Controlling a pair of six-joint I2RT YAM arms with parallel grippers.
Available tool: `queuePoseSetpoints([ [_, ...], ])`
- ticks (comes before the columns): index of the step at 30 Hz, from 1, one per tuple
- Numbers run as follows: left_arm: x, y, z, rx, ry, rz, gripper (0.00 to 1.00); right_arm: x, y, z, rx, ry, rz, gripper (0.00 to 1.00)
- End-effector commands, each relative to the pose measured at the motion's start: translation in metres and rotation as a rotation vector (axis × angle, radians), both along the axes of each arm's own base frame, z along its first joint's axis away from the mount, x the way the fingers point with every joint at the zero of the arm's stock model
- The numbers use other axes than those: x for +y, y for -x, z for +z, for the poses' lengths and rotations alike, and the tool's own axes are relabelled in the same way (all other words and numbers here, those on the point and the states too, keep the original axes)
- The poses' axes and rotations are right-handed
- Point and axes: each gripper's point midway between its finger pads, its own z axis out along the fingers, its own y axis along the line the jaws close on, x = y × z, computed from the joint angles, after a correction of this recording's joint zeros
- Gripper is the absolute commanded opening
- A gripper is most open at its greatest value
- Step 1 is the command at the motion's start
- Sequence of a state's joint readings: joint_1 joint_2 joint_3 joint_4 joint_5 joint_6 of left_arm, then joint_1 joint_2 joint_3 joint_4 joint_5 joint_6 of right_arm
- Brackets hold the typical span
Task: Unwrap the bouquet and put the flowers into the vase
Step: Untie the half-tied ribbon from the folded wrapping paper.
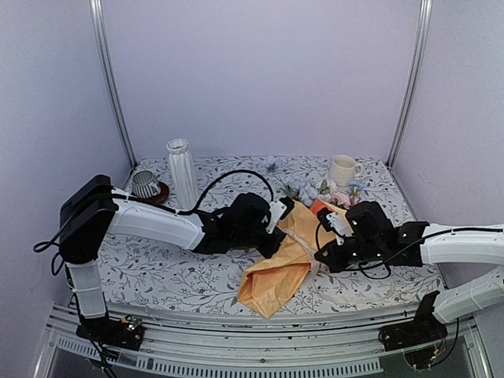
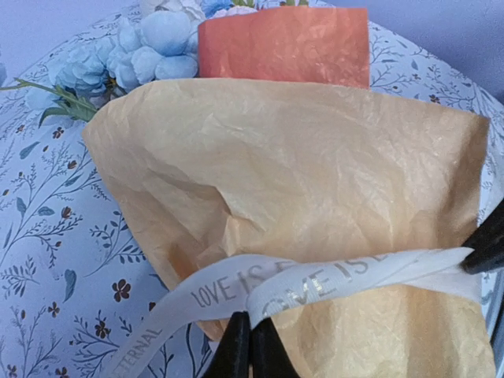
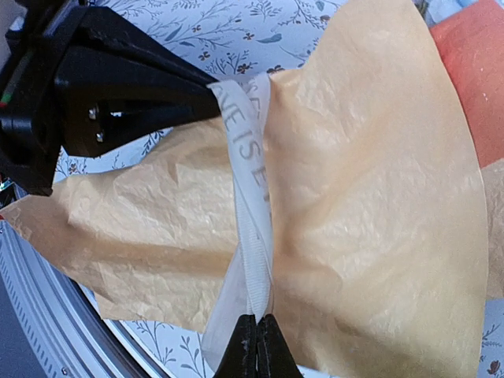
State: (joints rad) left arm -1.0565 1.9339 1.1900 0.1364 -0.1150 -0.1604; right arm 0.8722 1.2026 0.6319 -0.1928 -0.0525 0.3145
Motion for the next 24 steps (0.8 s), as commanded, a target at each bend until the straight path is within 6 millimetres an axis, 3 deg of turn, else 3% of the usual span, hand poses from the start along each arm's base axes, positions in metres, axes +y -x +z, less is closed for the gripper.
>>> queuePoseSetpoints([
  [1, 0.009, -0.004, 0.005, -0.001, 0.014, 0.075, 0.05, -0.013, 0.007, -0.002, 0.013, -0.005, -0.049, 0.04],
  [9, 0.02, -0.01, -0.002, 0.065, 0.052, 0.136, 0.05, -0.032, 0.015, -0.012, 0.044, 0.006, -0.117, 0.04],
  [24, 0.037, -0.016, 0.004, 0.146, 0.165, 0.174, 0.11, -0.053, 0.02, -0.026, 0.092, -0.017, -0.246, 0.04],
])
